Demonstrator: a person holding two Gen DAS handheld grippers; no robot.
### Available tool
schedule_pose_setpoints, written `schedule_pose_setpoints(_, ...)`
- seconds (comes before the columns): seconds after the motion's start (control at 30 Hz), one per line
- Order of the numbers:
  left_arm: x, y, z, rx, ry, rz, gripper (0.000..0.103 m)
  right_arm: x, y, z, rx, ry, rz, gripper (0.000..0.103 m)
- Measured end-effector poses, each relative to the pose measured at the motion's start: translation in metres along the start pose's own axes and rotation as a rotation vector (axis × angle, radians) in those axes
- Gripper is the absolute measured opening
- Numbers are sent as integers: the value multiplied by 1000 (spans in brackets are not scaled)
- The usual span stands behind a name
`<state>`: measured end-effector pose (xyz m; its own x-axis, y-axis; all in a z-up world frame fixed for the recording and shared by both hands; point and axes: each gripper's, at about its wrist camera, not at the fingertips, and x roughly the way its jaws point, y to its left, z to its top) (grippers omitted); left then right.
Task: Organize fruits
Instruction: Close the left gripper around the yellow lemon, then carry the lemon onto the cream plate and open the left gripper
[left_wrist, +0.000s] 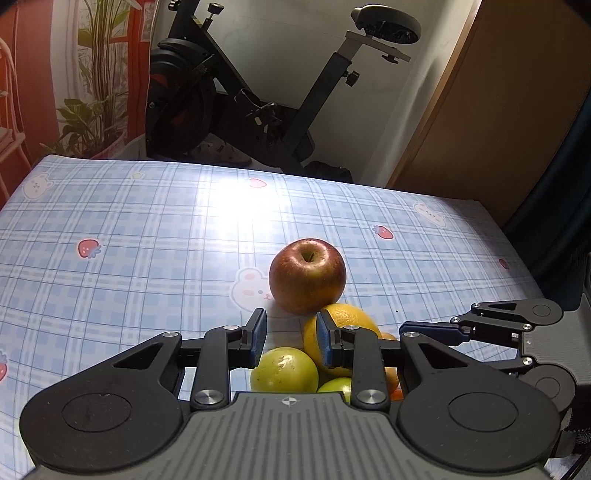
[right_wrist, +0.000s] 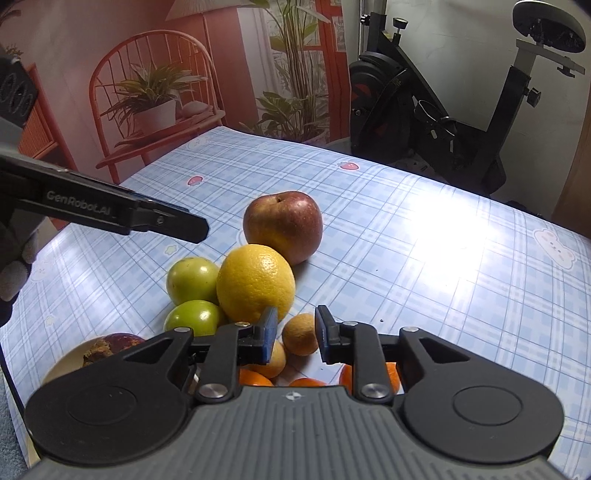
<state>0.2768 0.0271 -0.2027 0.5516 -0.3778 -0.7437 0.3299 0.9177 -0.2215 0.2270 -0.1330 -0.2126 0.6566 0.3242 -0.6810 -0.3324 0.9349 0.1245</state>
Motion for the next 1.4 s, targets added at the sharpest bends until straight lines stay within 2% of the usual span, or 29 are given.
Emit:
schedule_pose_setpoints(0.1, 6, -5, 5, -2, 16, -31, 31, -1, 6, 3, -34, -4, 7, 39)
schedule_pose_setpoints(0.37, 26, -5, 9, -26, 61, -84, 32, 9, 14, 10, -100, 10, 17, 42)
schedule_pose_setpoints(0.57, 29, -3, 9, -33, 72, -112, 38, 15, 14, 12, -108, 19, 47, 46)
schedule_pose_setpoints(0.83, 33, -3, 8, -40, 89, -151, 44, 27, 8, 14, -43, 23, 79, 55)
schedule_pose_setpoints(1.0, 37, -9, 6, -29, 97, -172, 43, 32, -1, 13, 19, 27, 105, 60)
schedule_pose_setpoints(1.4, 31, -12, 8, -34, 89, -197, 41, 19, 1, 9, 43, -21, 91, 58)
